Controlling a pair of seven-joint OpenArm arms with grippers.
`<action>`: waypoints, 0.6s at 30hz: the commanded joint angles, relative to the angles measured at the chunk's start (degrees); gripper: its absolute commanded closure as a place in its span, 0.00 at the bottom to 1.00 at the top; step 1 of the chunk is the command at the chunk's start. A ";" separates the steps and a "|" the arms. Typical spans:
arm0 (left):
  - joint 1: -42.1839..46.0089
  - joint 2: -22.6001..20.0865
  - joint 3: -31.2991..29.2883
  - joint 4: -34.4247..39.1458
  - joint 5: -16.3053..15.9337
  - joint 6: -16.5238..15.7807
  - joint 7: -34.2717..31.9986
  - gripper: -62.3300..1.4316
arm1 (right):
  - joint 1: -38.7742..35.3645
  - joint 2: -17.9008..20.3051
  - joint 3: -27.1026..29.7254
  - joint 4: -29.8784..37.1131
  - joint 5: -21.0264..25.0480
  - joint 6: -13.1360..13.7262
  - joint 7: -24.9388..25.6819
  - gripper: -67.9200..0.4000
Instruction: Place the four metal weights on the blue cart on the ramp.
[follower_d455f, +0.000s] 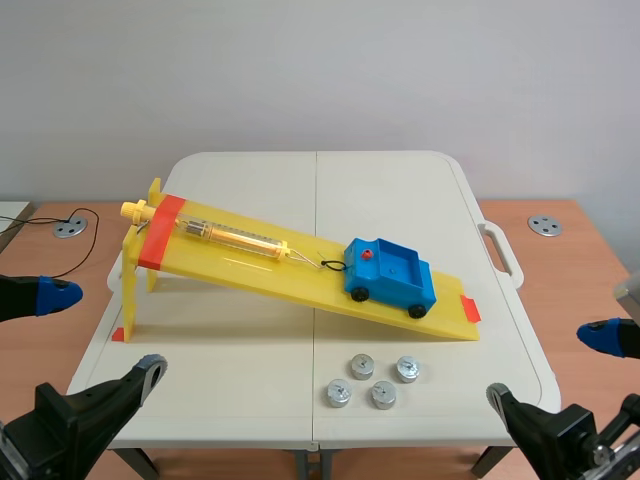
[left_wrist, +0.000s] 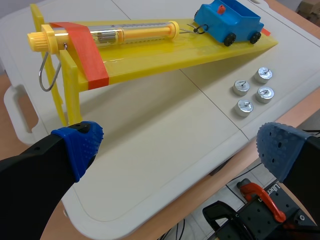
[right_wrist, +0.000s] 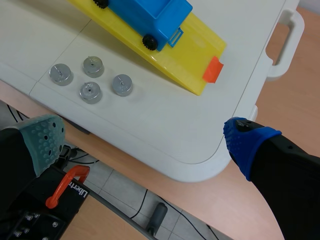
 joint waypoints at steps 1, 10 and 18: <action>1.66 -0.79 -0.85 4.48 -4.26 -0.98 -9.16 0.00 | -0.11 2.51 1.77 6.49 2.56 -1.22 7.21 0.03; 1.66 -0.79 -0.85 4.48 -4.26 -0.98 -9.16 0.00 | -0.11 2.51 1.77 6.49 2.54 -1.22 7.21 0.03; 1.68 -0.79 -0.85 4.48 -4.26 -0.98 -9.14 0.00 | -0.11 2.51 1.77 6.49 0.92 -1.22 7.23 0.03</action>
